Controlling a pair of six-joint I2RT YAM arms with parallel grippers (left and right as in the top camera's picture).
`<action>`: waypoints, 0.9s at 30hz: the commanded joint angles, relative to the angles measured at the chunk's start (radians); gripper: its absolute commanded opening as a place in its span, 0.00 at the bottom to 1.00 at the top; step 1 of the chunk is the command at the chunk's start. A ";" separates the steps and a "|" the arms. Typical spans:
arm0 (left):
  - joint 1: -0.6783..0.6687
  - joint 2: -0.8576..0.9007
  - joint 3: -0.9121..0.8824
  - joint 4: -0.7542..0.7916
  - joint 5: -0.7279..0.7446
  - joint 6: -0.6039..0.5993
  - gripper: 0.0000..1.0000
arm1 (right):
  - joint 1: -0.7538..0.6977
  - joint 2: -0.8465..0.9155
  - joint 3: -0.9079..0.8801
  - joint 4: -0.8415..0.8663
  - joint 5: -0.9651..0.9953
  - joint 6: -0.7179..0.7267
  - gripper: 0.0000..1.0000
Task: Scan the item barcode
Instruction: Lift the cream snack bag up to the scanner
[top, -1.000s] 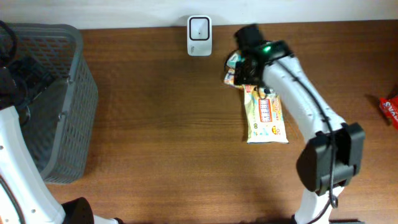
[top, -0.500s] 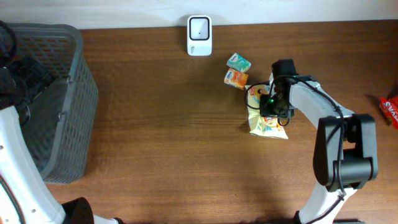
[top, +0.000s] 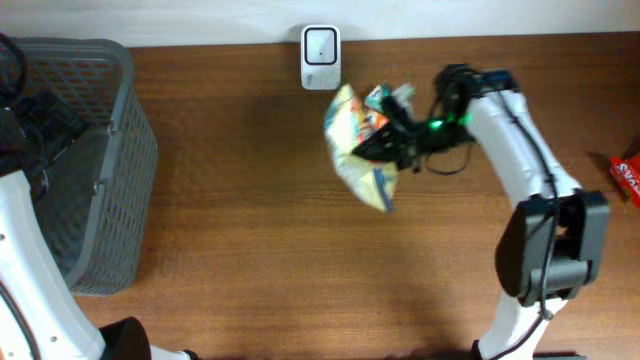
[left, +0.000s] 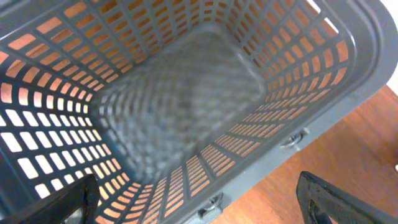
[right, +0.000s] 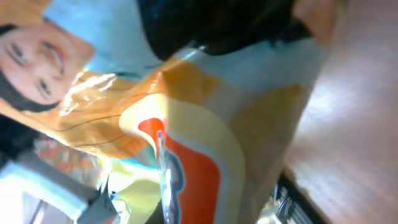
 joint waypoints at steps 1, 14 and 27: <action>0.002 -0.005 0.003 -0.002 -0.004 -0.012 0.99 | 0.179 -0.009 0.010 -0.010 -0.131 -0.078 0.04; 0.002 -0.005 0.003 -0.002 -0.004 -0.012 0.99 | 0.264 -0.009 0.010 0.047 -0.221 -0.044 0.04; 0.002 -0.005 0.003 -0.002 -0.004 -0.012 0.99 | 0.236 0.001 0.009 1.228 1.257 0.855 0.04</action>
